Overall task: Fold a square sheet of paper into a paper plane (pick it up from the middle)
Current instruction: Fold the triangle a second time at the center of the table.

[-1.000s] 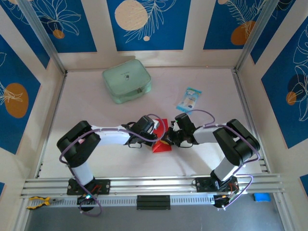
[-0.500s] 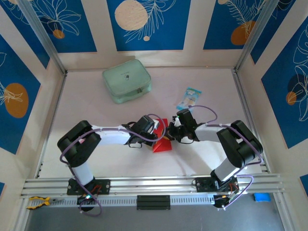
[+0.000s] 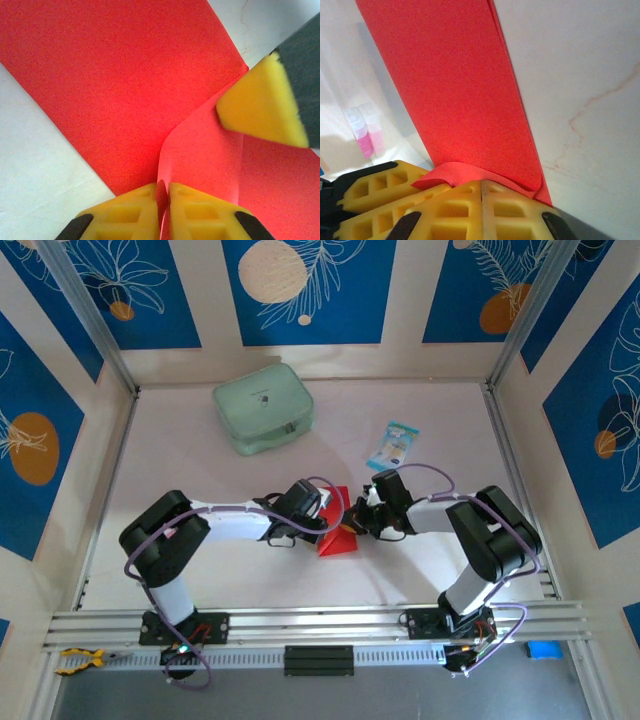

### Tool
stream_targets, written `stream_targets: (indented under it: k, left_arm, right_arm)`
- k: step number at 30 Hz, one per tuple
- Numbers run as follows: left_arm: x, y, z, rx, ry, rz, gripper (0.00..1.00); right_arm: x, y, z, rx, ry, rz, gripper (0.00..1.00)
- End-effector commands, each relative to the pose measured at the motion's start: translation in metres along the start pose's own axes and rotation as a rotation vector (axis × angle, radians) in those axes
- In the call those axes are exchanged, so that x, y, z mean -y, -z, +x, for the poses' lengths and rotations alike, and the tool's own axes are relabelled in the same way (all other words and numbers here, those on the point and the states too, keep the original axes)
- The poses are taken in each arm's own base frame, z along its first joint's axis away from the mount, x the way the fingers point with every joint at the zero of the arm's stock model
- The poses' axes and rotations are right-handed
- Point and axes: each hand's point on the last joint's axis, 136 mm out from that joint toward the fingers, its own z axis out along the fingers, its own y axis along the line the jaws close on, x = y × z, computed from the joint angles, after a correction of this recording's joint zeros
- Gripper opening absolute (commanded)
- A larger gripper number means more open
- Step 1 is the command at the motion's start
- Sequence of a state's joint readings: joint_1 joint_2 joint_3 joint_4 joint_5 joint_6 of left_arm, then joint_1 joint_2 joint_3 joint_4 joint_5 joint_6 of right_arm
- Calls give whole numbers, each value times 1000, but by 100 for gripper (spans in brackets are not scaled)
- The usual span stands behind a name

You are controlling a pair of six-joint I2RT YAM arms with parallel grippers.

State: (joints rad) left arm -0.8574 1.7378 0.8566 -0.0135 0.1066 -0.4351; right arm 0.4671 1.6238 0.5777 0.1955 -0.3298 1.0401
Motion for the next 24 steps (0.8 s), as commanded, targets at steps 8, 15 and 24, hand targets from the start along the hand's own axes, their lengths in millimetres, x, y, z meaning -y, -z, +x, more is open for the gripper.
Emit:
stream_targets:
  k: [8, 15, 24]
  left_arm:
    - [-14, -5, 24, -92, 1, -37, 13]
    - [-14, -4, 24, -92, -1, -36, 13]
    - [-15, -4, 24, -92, 0, -36, 13]
  right_arm:
    - [11, 5, -10, 20, -2, 42, 0]
    - [46, 2, -10, 62, -76, 154, 0]
    - [-15, 22, -10, 52, 55, -15, 3]
